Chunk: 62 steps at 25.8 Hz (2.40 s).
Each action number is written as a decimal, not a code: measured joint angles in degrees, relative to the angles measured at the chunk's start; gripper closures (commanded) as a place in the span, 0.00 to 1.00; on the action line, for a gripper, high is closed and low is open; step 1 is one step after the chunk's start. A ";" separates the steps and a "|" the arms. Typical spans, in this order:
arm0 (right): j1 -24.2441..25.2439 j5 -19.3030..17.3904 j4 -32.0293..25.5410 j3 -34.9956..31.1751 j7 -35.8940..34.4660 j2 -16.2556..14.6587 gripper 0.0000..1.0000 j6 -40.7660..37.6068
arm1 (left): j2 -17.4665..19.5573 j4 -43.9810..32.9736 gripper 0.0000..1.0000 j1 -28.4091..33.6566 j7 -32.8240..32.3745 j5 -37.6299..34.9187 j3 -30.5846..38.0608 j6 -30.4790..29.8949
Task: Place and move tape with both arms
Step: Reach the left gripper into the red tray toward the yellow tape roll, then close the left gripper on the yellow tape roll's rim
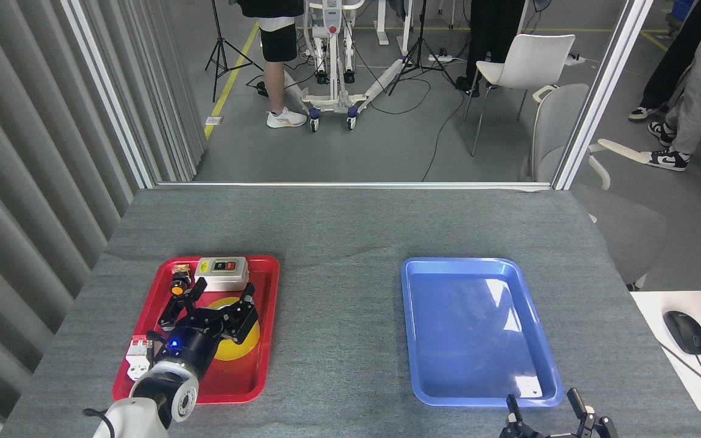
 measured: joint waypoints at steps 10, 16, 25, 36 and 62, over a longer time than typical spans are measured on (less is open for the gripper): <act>-0.38 0.07 1.45 0.23 0.12 0.37 0.00 0.14 | 3.05 4.38 0.00 -7.90 -35.69 0.30 -0.52 2.83; -0.51 0.15 2.22 0.22 0.00 0.31 0.00 0.17 | 6.25 12.82 0.00 -14.37 -42.39 0.83 -1.66 3.25; -0.54 0.40 2.43 0.30 -0.04 0.32 0.00 0.18 | 7.65 14.66 0.00 -17.91 -54.42 1.48 -5.03 5.63; -0.54 0.50 3.28 0.22 -0.05 0.30 0.00 0.08 | 6.46 16.29 0.01 -19.97 -56.57 3.68 -5.66 0.16; -1.39 0.70 3.40 0.41 -0.07 0.54 0.00 0.36 | 5.52 22.86 0.30 -21.42 -51.63 3.71 -7.67 -1.92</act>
